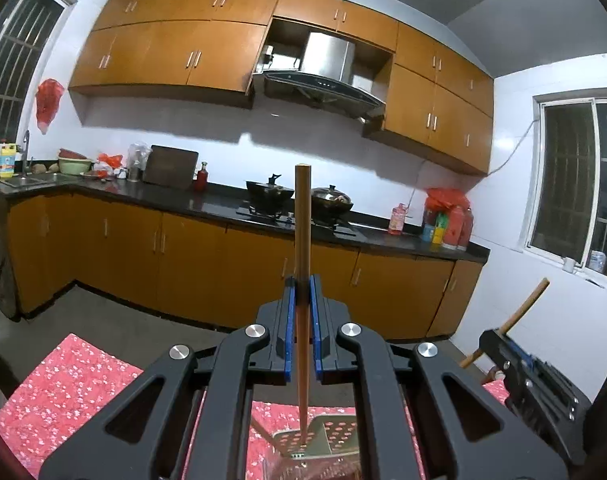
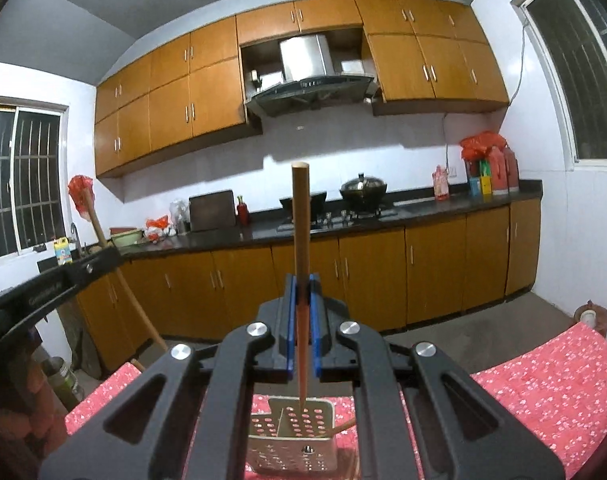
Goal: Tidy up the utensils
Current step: 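Open both tools to release the chopsticks into the holder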
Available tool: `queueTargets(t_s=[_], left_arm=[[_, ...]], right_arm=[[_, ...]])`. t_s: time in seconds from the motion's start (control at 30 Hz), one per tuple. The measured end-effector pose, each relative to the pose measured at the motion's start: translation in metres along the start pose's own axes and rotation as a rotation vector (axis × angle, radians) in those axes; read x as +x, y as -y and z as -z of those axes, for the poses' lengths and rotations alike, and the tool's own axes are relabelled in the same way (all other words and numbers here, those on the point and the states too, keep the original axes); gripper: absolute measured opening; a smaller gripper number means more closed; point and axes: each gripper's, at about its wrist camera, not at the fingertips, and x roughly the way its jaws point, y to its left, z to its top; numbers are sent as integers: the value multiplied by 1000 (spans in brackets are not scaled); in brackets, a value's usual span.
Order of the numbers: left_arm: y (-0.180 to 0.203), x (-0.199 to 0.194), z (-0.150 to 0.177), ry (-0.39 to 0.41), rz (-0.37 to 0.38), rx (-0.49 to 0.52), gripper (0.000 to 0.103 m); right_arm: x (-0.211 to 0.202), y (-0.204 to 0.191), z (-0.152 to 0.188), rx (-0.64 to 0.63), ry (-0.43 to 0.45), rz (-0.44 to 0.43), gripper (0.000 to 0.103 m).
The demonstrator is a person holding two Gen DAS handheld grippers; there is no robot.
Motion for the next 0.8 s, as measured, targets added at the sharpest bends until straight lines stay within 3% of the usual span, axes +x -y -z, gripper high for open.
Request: queueTargets(t_s=[0.33, 0.4, 0.47, 0.8], left_arm=[[-1, 35, 41, -126, 4, -2, 8], [-2, 34, 42, -134, 8, 0, 15], [-2, 28, 41, -119, 0, 5, 45], [-12, -13, 24, -68, 15, -10, 48]], right_arm=[[18, -4, 31, -23, -95, -15, 11], [16, -5, 32, -27, -95, -15, 23], [12, -4, 31, -23, -87, -12, 25], [-38, 1, 25, -20, -30, -15, 26]])
